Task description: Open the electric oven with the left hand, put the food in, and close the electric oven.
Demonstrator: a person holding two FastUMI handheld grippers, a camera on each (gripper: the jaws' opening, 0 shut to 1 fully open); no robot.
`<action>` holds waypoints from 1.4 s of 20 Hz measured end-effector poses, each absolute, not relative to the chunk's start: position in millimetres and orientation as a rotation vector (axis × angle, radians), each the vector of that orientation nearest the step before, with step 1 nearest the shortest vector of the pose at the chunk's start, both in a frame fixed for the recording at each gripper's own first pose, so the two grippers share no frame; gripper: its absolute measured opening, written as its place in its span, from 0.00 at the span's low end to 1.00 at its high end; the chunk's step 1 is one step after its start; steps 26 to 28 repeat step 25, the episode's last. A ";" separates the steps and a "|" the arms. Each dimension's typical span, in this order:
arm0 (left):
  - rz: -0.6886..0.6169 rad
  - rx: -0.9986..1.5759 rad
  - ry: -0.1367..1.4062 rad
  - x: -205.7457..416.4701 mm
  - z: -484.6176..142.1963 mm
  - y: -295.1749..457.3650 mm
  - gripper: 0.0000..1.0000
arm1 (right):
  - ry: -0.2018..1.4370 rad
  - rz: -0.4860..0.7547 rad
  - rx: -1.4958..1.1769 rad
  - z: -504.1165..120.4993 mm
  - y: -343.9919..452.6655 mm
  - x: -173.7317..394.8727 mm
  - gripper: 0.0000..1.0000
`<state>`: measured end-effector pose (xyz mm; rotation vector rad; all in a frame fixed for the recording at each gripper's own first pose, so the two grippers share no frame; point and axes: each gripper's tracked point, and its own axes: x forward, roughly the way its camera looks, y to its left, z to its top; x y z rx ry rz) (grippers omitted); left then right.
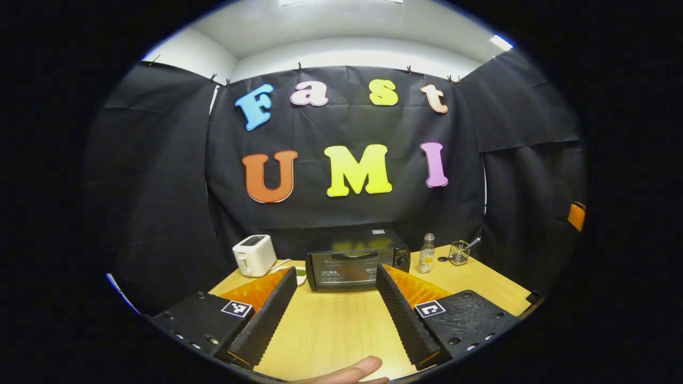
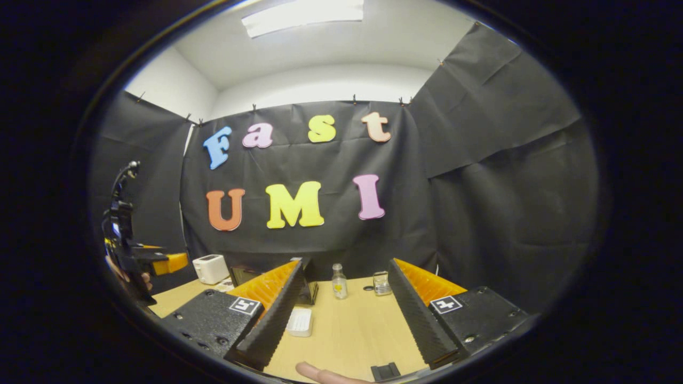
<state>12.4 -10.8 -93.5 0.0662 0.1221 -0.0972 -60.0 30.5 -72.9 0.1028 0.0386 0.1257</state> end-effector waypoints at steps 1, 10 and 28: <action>-0.089 0.051 0.101 2.0 -84.8 -9.6 0.95 | 0.034 0.128 0.096 -71.5 30.6 -64.5 0.96; -0.046 0.002 0.045 -57.6 -82.0 1.0 0.95 | 0.020 0.156 0.091 -72.8 30.6 -86.3 0.96; -0.042 0.042 0.017 -57.3 -86.4 2.5 0.87 | 0.031 0.222 0.114 -67.8 39.8 -94.9 0.96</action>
